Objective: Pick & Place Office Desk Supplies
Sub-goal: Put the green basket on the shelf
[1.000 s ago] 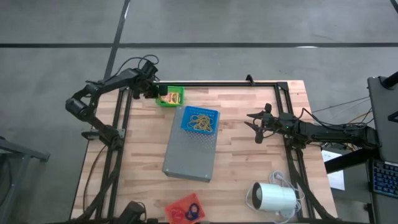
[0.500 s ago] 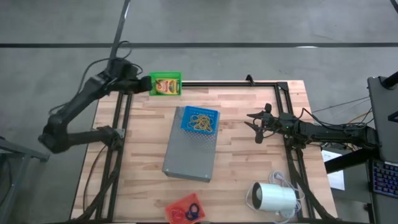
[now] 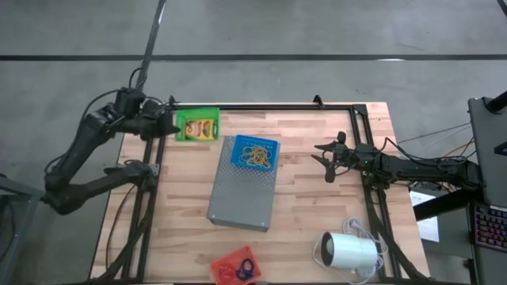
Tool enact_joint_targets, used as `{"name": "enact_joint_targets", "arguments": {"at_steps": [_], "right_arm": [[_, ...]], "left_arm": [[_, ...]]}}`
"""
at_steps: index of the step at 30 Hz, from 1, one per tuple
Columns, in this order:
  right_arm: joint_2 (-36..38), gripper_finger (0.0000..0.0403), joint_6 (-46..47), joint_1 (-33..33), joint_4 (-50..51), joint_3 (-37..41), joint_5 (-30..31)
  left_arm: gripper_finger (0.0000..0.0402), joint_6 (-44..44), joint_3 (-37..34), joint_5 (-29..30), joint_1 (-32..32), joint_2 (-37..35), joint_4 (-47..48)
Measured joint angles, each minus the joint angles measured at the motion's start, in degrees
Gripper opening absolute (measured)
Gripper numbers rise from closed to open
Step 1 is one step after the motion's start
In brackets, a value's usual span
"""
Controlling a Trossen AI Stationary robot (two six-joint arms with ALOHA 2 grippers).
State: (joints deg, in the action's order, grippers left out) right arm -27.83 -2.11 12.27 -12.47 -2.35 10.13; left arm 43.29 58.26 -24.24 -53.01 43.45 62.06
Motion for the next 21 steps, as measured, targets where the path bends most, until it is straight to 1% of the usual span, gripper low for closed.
{"name": "enact_joint_targets", "arguments": {"at_steps": [4, 7, 9, 13, 18, 21], "right_arm": [[0.0, 0.0178, 0.0, 0.0, 0.0, 0.0, 0.0], [0.0, 0.0178, 0.0, 0.0, 0.0, 0.0, 0.0], [0.0, 0.0178, 0.0, 0.0, 0.0, 0.0, 0.0], [0.0, 0.0178, 0.0, 0.0, 0.0, 0.0, 0.0], [0.0, 0.0178, 0.0, 0.0, 0.0, 0.0, 0.0], [0.0, 0.0178, 0.0, 0.0, 0.0, 0.0, 0.0]], "left_arm": [[0.0012, 2.0, -0.1, -0.2, 3.4, -1.4, 3.4], [0.0012, 3.4, -0.1, 0.5, 7.7, -2.3, 4.3], [0.0012, 6.2, -0.1, 2.0, 11.2, -3.6, 5.1], [0.0012, 14.9, -0.1, 5.6, 19.6, -5.8, 5.5], [0.0012, 23.1, 0.0, 7.6, 31.6, -6.6, 5.3], [0.0012, 27.7, -0.2, 12.4, 39.7, -5.6, 4.9]]}}
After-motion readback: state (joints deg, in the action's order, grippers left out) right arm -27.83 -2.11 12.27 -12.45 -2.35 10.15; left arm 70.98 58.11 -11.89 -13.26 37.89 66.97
